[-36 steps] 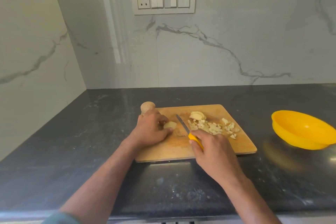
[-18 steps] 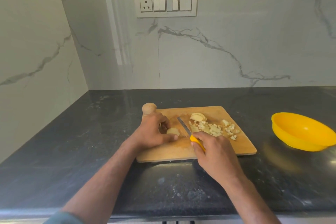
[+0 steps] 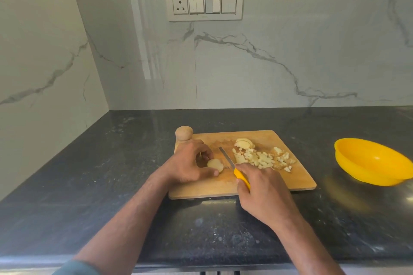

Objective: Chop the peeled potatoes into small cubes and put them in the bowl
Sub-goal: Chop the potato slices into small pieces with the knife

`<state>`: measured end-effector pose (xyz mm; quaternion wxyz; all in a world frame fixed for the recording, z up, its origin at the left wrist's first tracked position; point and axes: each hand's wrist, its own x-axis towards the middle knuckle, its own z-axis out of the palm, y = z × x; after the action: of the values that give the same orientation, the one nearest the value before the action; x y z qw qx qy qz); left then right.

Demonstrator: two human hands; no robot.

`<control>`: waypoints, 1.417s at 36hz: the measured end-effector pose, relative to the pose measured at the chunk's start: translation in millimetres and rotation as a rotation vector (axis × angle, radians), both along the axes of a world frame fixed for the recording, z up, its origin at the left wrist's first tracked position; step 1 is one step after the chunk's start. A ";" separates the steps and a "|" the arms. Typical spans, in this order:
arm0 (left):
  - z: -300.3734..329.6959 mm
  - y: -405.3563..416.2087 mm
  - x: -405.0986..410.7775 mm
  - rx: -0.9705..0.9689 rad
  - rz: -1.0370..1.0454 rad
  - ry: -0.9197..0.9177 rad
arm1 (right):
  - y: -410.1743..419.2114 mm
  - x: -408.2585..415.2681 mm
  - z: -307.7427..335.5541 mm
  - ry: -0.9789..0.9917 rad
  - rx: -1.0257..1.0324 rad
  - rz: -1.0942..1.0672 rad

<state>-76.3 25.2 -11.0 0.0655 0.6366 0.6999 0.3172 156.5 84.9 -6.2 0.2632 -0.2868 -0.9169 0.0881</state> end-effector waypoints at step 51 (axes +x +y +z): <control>2.8 -1.1 0.0 -0.026 0.214 0.023 | -25.7 -17.2 -0.9 0.054 -0.033 0.056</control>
<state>-76.3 24.1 -8.2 0.0316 0.5610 0.7685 0.3061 139.3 59.2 -7.1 0.2806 -0.2628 -0.9155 0.1185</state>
